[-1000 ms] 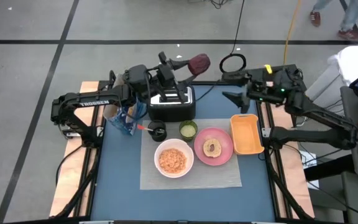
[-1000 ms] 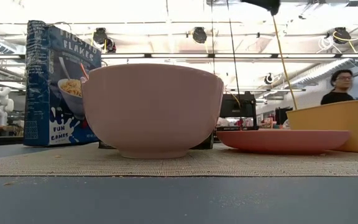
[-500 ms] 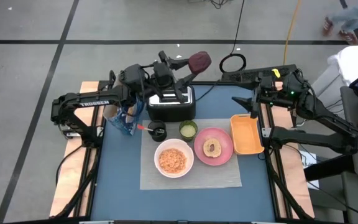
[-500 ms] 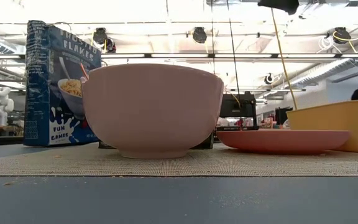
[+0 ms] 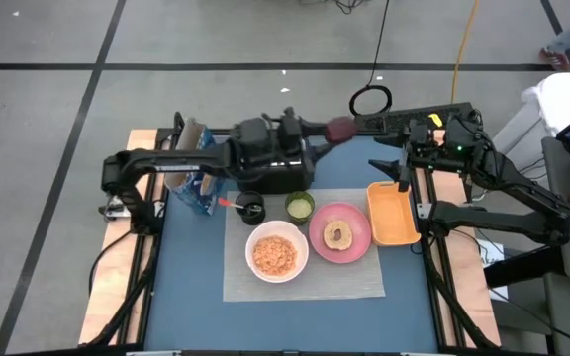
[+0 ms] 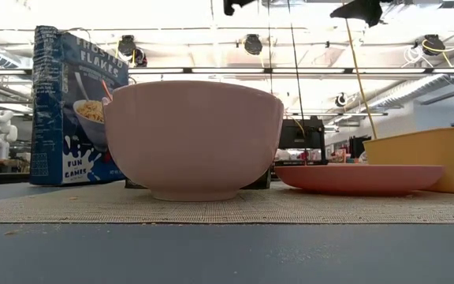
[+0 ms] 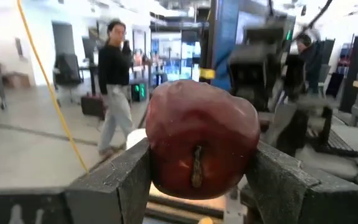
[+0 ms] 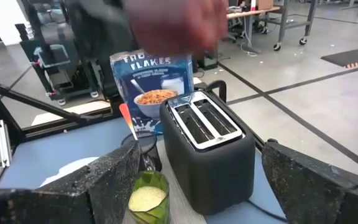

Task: Arrange a breakfast setting
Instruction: Put the apple on the top right of the gray mat

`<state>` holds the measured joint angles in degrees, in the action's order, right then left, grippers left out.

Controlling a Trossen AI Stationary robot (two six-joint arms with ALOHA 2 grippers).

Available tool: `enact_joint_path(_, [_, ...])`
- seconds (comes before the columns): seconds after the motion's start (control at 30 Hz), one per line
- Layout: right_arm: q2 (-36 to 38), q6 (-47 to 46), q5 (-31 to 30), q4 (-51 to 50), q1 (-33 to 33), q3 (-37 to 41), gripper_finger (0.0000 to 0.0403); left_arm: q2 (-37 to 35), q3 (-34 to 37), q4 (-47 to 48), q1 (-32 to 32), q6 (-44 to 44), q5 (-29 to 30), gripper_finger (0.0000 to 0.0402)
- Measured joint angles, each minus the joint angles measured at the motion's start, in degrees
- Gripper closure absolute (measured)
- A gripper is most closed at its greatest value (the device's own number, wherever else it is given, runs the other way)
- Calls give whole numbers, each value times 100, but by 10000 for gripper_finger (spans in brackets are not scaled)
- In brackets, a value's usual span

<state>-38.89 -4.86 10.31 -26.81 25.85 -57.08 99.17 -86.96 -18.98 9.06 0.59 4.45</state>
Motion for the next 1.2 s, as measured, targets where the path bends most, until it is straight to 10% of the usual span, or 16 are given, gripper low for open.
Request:
enact_joint_path(0.43, [342,367,24,-82,-2,9,78,1511,-1249,-121,-167,451,-586,169])
enact_joint_path(1.2, [1367,905,-732,-1028,0,396,78,2027,-2225,4245,141,827,-599,169])
